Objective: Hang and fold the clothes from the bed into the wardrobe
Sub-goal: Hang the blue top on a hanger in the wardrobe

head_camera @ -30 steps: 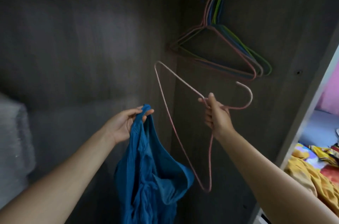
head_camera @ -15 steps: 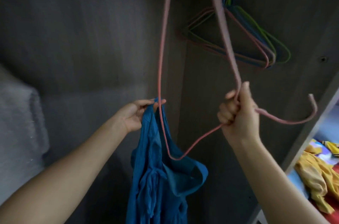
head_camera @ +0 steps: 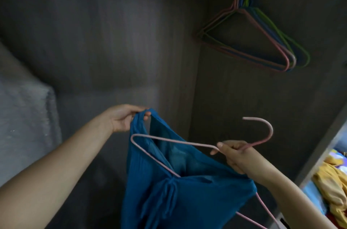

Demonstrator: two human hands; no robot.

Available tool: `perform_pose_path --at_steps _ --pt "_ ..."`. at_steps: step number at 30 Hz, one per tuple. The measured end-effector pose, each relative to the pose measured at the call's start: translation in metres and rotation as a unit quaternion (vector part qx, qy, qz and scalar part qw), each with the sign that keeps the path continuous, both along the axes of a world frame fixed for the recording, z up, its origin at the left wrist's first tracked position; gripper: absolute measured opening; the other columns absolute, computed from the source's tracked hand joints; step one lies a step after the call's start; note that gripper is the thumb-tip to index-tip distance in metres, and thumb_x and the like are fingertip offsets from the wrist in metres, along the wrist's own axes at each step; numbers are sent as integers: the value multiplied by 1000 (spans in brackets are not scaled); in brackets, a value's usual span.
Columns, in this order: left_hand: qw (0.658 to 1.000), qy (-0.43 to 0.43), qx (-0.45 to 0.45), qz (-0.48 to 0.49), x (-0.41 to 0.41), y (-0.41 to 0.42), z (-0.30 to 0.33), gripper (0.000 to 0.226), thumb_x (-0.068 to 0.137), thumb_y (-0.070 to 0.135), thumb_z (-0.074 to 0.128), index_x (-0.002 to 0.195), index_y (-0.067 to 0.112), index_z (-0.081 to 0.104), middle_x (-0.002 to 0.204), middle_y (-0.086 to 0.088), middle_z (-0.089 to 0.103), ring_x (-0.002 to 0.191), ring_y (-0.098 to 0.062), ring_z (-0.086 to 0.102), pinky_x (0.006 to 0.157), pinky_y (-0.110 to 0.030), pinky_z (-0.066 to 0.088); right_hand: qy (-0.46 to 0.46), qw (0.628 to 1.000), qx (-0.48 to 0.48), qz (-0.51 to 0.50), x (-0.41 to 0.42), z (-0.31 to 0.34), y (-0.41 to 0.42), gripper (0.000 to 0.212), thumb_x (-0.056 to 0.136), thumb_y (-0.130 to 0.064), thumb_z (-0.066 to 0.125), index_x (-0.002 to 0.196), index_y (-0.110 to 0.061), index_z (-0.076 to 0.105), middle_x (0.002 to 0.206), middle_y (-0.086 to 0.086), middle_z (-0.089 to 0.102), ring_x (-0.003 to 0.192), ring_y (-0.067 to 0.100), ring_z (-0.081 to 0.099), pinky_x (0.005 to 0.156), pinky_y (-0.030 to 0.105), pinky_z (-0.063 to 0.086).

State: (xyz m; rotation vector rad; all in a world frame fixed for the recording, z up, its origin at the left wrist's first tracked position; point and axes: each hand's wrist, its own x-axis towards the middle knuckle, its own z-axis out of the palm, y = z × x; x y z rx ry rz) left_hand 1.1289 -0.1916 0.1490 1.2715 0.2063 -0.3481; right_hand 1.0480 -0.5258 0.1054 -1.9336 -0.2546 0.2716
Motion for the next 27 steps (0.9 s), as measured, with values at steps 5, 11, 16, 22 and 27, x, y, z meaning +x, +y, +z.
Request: perform_pose_path --at_steps 5,11,16,22,27 --pt "995 12 51 86 8 -6 -46 25 98 -1 40 78 5 55 44 -3 62 34 -8 56 37 -15 46 23 999 -31 16 -9 21 2 32 94 -38 49 89 -18 72 51 -3 33 44 11 24 41 25 18" --pt "994 -41 38 94 6 -16 -53 24 98 0 41 86 11 58 47 1 62 32 -2 50 33 -11 36 -4 990 -132 -54 -12 28 -7 34 98 -37 47 76 -30 73 41 -9 38 36 7 28 35 20 21" --pt "987 -139 81 -12 -12 -43 -34 20 98 2 44 104 12 60 71 -8 73 58 -12 68 51 -19 54 5 993 -93 -67 -14 26 2 31 99 -32 48 82 -23 73 40 -10 38 35 4 29 35 19 23" --pt "873 -205 425 -127 -16 -50 -44 26 98 16 49 123 17 55 112 -10 66 100 -22 63 88 -33 49 1 998 -63 20 -13 47 22 20 99 -14 48 108 -16 66 60 -6 48 48 4 38 44 17 30" --pt "633 -401 658 -78 -21 -50 -49 43 93 42 54 132 24 50 140 -5 40 130 -25 37 108 -39 28 -22 998 55 22 -10 65 40 26 97 -4 48 117 -11 62 80 2 66 54 5 46 45 15 33"
